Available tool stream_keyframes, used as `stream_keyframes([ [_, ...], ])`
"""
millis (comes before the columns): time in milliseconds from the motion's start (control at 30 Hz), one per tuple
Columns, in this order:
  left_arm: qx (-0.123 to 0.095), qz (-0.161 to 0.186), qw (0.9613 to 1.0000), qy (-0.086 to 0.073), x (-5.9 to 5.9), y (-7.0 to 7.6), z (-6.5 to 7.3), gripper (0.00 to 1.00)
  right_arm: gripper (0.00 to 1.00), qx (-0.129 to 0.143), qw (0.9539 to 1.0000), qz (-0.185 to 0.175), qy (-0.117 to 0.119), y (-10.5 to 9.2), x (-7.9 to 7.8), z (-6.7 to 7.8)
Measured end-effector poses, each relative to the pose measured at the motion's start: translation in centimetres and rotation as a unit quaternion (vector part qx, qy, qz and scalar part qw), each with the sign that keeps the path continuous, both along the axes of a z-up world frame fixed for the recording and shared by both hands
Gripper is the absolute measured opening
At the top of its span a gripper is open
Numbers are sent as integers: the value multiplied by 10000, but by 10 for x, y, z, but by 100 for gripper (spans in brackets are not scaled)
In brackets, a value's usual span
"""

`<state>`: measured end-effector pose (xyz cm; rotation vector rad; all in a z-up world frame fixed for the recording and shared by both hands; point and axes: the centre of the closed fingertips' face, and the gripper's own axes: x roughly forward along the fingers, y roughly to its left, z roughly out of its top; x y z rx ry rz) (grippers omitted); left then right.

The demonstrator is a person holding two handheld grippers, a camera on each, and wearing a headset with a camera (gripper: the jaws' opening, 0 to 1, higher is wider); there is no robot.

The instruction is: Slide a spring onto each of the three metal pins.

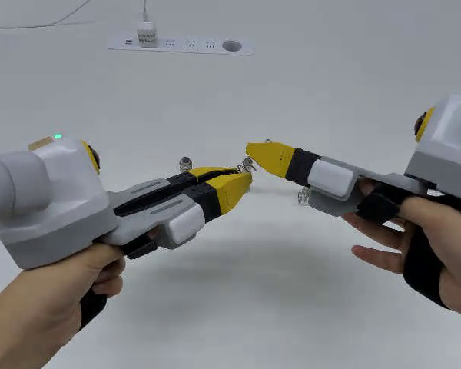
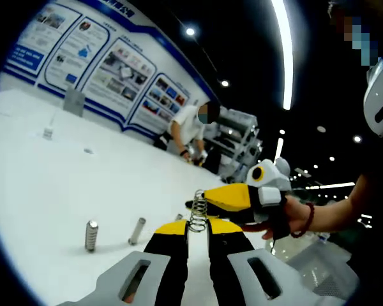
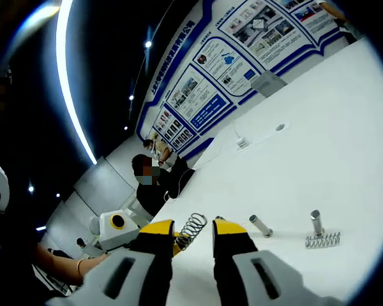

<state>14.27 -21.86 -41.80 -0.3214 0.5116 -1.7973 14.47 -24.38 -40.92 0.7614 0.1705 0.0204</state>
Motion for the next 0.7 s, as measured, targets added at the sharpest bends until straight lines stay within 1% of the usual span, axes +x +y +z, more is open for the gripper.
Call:
stream_keyframes([
  [167, -117, -90, 9999, -13, -3, 1, 5, 10, 20, 165, 9998, 66, -51, 4, 0, 3],
  [267, -134, -154, 9998, -78, -5, 3, 6, 10, 17, 263, 9996, 84, -100, 6, 0, 6],
  [333, -138, -179, 9997, -123, -6, 4, 7, 10, 15, 267, 9995, 94, -106, 6, 0, 7],
  [433, -133, -205, 9994, -228, -6, 4, 8, 10, 14, 345, 9992, 145, -158, 9, 0, 9],
  [600, -106, -233, 9988, -416, -6, 4, 9, 10, 12, 373, 9988, 209, -230, 11, 0, 12],
  [700, -77, -231, 9979, -607, -5, 3, 9, 11, 12, 336, 9989, 228, -239, 12, 1, 13],
])
